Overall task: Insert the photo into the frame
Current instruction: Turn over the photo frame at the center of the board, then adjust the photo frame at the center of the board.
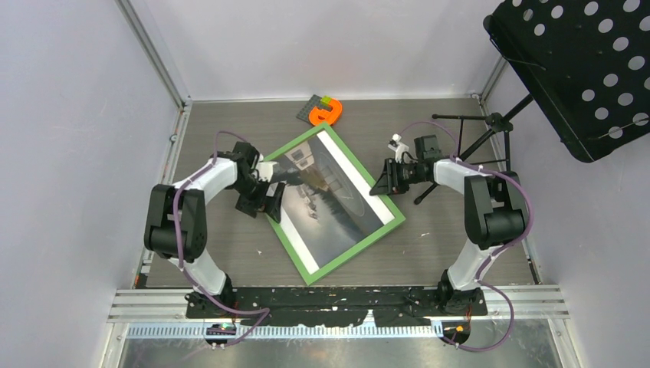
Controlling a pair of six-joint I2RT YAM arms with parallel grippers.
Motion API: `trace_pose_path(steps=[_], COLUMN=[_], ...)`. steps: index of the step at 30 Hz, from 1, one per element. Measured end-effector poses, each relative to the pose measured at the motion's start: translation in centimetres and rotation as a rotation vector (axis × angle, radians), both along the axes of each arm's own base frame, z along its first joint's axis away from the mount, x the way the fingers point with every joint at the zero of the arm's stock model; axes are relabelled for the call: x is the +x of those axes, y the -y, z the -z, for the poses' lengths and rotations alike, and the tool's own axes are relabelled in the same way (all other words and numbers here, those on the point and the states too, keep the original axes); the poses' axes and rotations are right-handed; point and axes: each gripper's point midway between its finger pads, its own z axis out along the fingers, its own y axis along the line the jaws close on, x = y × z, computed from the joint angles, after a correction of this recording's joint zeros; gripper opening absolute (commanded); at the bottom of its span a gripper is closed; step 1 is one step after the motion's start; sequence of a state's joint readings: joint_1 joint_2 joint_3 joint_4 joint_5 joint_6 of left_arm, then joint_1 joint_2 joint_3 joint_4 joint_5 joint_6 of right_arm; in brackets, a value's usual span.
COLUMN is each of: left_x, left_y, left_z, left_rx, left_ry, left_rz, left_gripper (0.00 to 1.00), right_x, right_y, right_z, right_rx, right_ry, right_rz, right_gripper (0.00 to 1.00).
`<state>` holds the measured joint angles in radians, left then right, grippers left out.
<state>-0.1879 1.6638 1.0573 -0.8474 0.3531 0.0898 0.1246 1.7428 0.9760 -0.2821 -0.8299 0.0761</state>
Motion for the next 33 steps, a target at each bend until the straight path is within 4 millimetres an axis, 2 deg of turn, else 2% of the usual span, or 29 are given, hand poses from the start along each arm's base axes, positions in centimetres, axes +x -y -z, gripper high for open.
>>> trace_pose_path(steps=[4,7,10,12,24,28,33], left_x=[0.4,0.8,1.2,1.5,3.4,4.6,7.0], left_y=[0.8,1.2,1.5,1.7,2.3,1.9,1.5], left_z=[0.4,0.7,0.9,0.9,0.9,0.9,0.6], left_rx=[-0.037,-0.051,-0.061,-0.067,-0.070,-0.053,-0.024], left_ry=[-0.040,-0.061,-0.082,-0.085,-0.112,-0.116,-0.095], left_rz=[-0.036,-0.059,-0.087,-0.101,-0.153,-0.170,-0.180], left_gripper=[1.00,1.00,0.99,0.99,1.00,1.00,1.00], right_x=[-0.3,-0.9,-1.1,-1.2,-2.5,-3.6,-6.2], right_y=[0.6,1.6,1.7,1.7,0.6,-0.1,-1.4], right_z=[1.5,3.3,3.2,3.0,3.0,3.2,3.2], right_rx=[-0.061,-0.135,-0.138,-0.140,-0.234,-0.297,-0.333], right_ry=[-0.016,-0.043,-0.048,-0.045,0.037,0.057,0.061], right_rz=[-0.013,-0.021,-0.037,-0.050,-0.191,-0.270,-0.404], right_gripper=[0.53,0.59,0.68,0.71,0.72,0.72,0.72])
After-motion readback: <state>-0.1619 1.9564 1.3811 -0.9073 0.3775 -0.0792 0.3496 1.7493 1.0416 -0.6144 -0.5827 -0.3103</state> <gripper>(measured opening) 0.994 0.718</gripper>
